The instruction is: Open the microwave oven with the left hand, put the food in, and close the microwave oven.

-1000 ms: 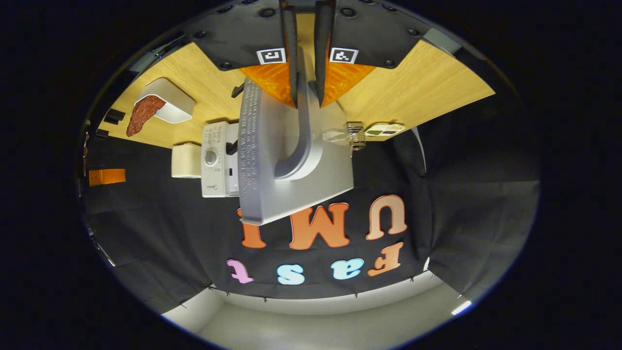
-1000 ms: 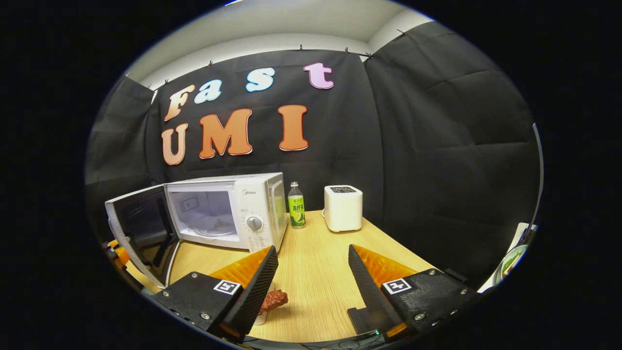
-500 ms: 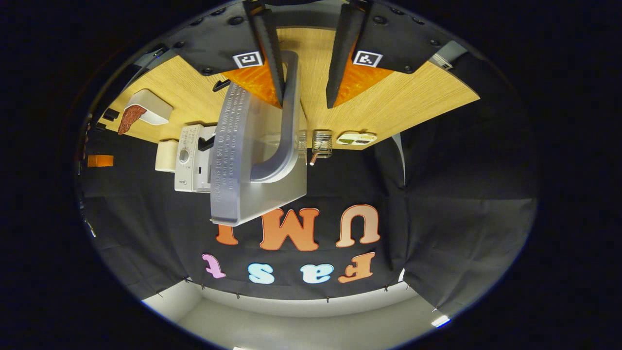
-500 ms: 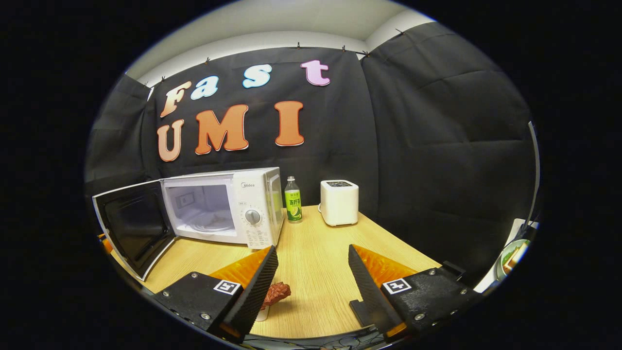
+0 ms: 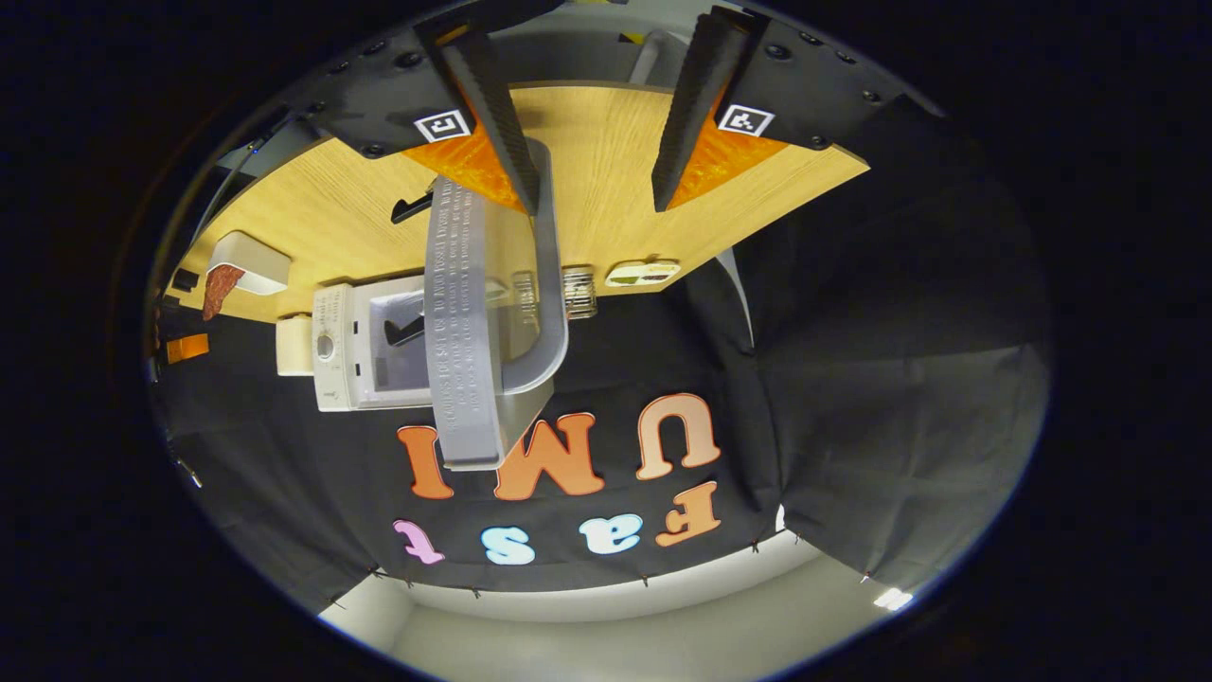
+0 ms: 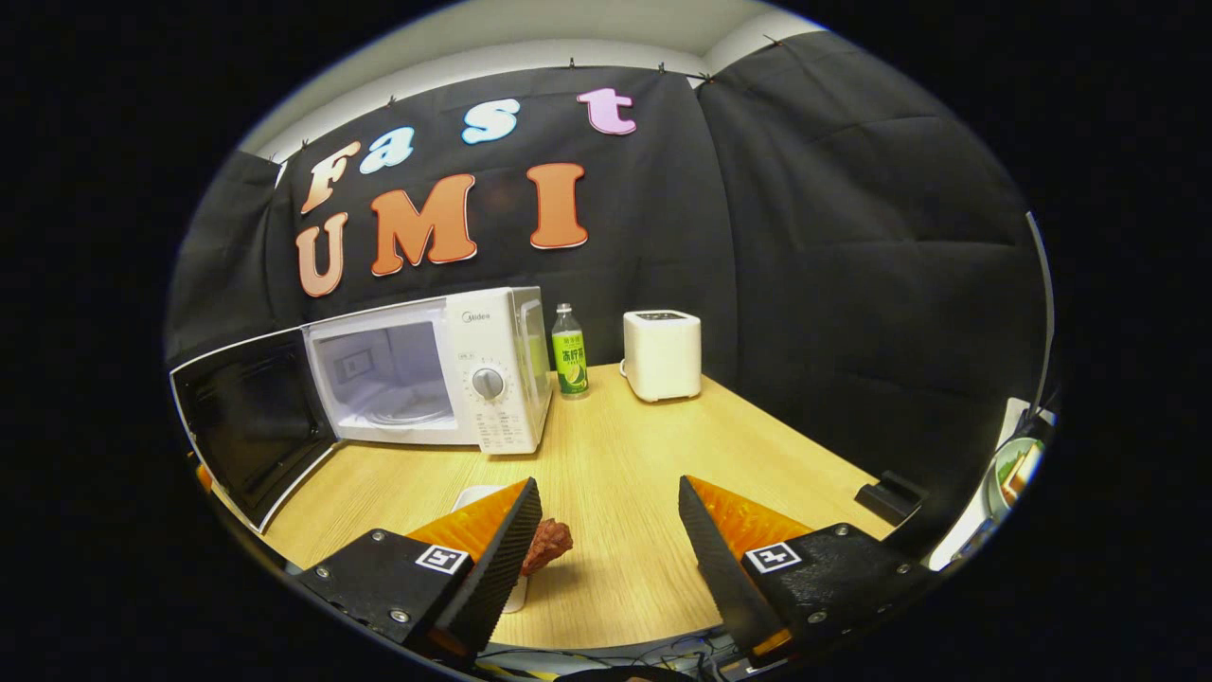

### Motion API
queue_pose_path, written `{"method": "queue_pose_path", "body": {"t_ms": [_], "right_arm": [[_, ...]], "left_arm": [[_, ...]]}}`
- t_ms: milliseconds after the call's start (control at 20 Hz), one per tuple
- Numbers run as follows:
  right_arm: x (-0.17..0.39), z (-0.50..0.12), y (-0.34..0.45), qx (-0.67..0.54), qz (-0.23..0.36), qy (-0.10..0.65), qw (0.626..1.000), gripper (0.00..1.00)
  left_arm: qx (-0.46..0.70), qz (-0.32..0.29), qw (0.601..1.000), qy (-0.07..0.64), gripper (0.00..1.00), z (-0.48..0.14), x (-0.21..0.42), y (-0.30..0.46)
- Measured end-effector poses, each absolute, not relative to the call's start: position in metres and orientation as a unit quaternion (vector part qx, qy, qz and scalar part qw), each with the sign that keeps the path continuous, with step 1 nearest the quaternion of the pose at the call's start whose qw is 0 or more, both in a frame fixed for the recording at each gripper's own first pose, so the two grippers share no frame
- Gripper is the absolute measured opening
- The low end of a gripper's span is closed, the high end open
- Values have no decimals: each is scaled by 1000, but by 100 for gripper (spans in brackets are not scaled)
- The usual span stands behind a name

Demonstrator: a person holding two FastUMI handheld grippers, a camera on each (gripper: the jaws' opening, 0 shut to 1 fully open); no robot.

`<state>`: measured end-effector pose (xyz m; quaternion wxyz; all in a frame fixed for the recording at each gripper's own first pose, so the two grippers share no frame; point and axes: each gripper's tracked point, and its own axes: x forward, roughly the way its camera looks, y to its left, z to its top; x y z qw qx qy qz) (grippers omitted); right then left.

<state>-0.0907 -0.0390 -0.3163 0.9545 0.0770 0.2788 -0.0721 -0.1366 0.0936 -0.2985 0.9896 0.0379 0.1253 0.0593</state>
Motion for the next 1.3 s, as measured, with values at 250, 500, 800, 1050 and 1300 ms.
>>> {"method": "queue_pose_path", "body": {"t_ms": [250, 500, 800, 1050, 1300], "right_arm": [[-93, -334, -23, 104, -62, 304, 945, 87], [-98, -350, -11, 142, -60, 330, 931, 80], [-101, -362, 2, 246, -58, 345, 904, 60], [-93, -368, 16, 340, -52, 340, 875, 35], [-89, -371, 18, 378, -61, 337, 860, 24]], "left_arm": [[31, 92, 988, 118, 82, -295, -142, 137], [-2, 112, 986, 124, 80, -298, -129, 164], [-11, 117, 985, 126, 84, -302, -117, 162], [-14, 118, 985, 128, 80, -304, -112, 161], [-17, 122, 984, 128, 80, -303, -109, 159]]}}
